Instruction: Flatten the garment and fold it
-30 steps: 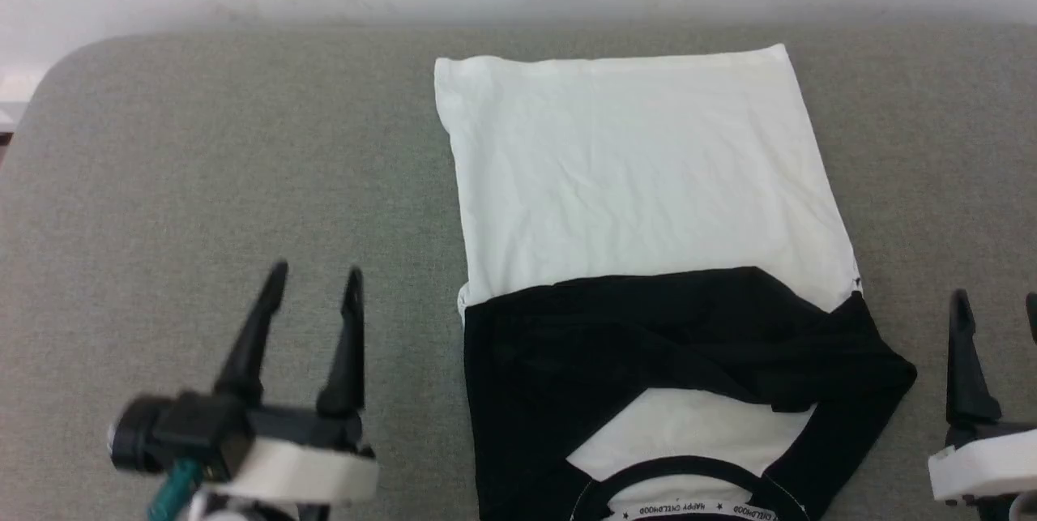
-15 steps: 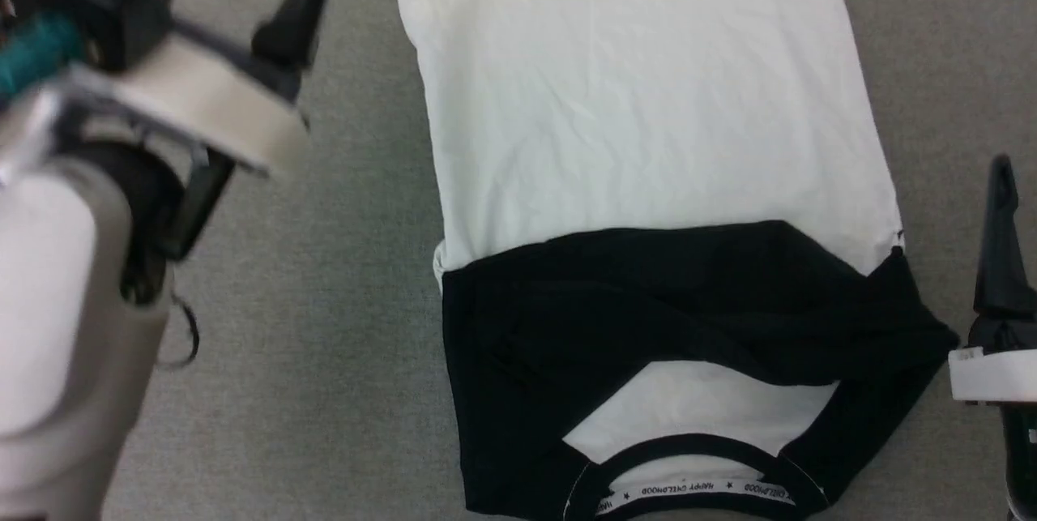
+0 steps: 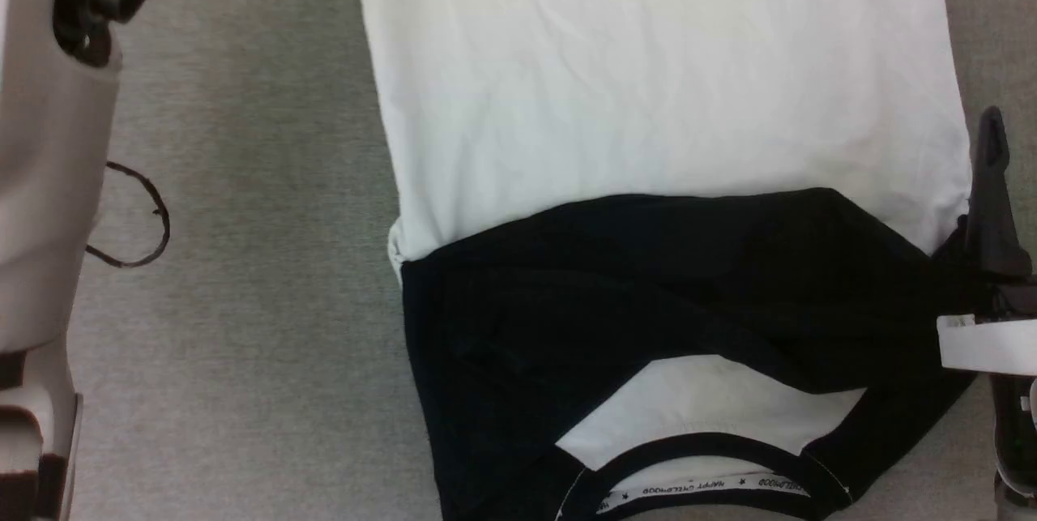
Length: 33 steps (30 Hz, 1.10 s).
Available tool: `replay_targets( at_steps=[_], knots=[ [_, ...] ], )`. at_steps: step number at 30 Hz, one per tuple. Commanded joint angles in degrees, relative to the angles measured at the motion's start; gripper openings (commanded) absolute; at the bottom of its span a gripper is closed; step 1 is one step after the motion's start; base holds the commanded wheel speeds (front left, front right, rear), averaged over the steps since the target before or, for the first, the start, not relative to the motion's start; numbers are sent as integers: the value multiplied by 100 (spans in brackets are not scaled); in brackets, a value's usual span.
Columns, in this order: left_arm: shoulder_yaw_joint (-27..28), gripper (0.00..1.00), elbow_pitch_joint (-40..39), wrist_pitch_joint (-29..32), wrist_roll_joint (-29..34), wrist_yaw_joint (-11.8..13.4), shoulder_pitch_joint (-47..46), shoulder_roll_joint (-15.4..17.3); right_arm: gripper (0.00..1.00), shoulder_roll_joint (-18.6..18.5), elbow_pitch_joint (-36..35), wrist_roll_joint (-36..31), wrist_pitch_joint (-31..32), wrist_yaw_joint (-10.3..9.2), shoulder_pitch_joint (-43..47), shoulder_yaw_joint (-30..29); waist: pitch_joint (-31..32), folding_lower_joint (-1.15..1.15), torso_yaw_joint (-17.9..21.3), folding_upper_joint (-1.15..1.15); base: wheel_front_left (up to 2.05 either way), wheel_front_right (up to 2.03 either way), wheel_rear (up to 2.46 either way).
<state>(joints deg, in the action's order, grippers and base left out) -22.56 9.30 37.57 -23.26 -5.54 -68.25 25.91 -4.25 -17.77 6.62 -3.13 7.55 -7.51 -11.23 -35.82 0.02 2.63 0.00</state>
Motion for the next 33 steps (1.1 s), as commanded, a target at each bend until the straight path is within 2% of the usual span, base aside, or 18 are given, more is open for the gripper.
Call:
replay_targets(
  at_steps=[1,5,16,17,18,25,28,31,33],
  knots=[
    [-53,100,126,206,-38,-20,-135,-3,100,-22,-3,26,-38,-6,-111,-11,-377,-2,254,0,0,0,0],
    [-165,100,319,703,-37,-3,-287,63,100,-45,18,54,-44,-6,-170,-13,-563,-2,379,0,0,0,0],
    [-137,100,459,998,-139,168,-179,139,100,-40,168,135,-123,-6,-260,-3,-842,-2,589,0,0,0,0],
    [-155,38,467,1026,-157,156,-157,145,100,-39,179,135,-132,-6,-264,-7,-854,-2,597,0,0,0,0],
    [-164,0,468,1041,-185,144,-136,146,100,-43,190,138,-140,-6,-270,-13,-865,-2,604,0,0,0,0],
    [-146,0,503,648,-177,162,32,165,100,-225,38,200,-100,-6,-413,-175,-668,-2,583,0,0,0,0],
    [-127,0,581,384,-221,164,181,122,100,-434,-291,558,86,-6,-639,-323,-488,-2,558,0,0,0,0],
    [-143,0,654,194,-279,140,312,68,100,-912,-739,1091,542,-6,-1107,-488,-322,-2,514,0,0,0,0],
    [-149,0,699,77,-328,126,370,11,100,-1454,-1013,1350,962,-6,-1554,-525,-240,-2,467,0,0,0,0]
  ],
)
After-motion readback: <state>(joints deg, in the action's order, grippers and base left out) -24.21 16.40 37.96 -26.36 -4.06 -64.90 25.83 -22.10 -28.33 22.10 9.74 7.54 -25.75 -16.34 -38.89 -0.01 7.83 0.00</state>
